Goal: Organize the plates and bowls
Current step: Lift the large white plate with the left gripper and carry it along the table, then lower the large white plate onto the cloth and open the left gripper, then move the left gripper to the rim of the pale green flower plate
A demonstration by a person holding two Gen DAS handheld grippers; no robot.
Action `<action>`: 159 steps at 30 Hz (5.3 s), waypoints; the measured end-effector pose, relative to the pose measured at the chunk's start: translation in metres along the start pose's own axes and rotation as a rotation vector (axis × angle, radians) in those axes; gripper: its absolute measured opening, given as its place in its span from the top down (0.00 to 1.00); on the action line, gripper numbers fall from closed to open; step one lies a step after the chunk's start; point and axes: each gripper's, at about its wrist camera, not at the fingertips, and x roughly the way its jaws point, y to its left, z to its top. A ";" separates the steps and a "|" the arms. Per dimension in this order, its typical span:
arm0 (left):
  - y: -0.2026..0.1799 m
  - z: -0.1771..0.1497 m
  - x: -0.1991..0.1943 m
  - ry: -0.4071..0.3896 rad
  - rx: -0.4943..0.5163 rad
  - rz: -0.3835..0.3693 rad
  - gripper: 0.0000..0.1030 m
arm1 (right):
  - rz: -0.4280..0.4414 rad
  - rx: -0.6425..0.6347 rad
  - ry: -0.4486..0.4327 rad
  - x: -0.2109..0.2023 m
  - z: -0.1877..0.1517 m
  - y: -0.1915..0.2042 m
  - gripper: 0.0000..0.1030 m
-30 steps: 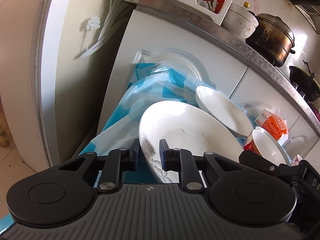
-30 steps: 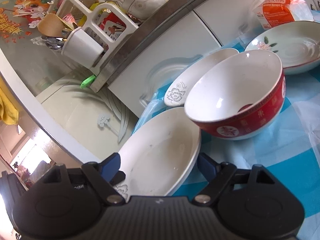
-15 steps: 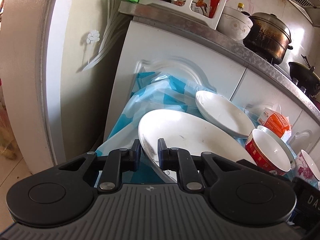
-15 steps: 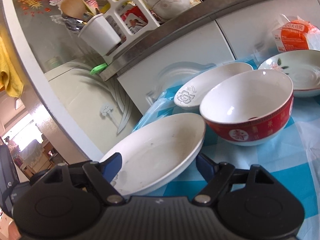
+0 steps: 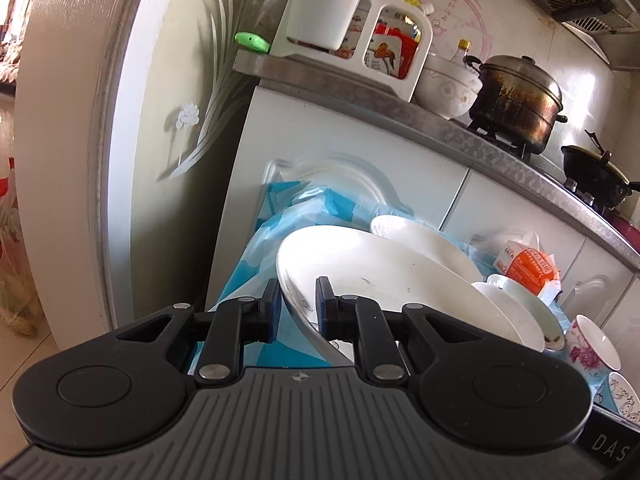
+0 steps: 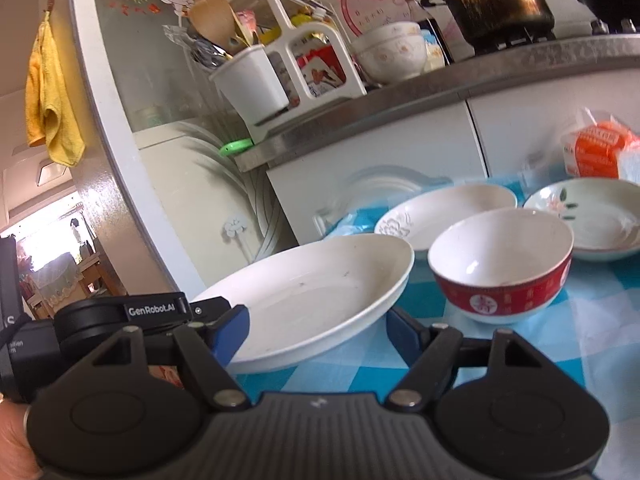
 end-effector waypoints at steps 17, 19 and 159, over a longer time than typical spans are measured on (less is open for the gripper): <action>-0.036 -0.019 -0.070 0.009 0.138 -0.038 0.80 | -0.046 -0.023 -0.068 -0.080 0.003 0.009 0.26; -0.036 -0.024 -0.078 0.010 0.163 -0.031 0.80 | -0.042 -0.030 -0.053 -0.086 -0.003 0.010 0.26; -0.264 0.009 0.032 0.370 0.130 -0.138 0.32 | -0.089 0.183 0.309 -0.062 0.182 -0.267 0.02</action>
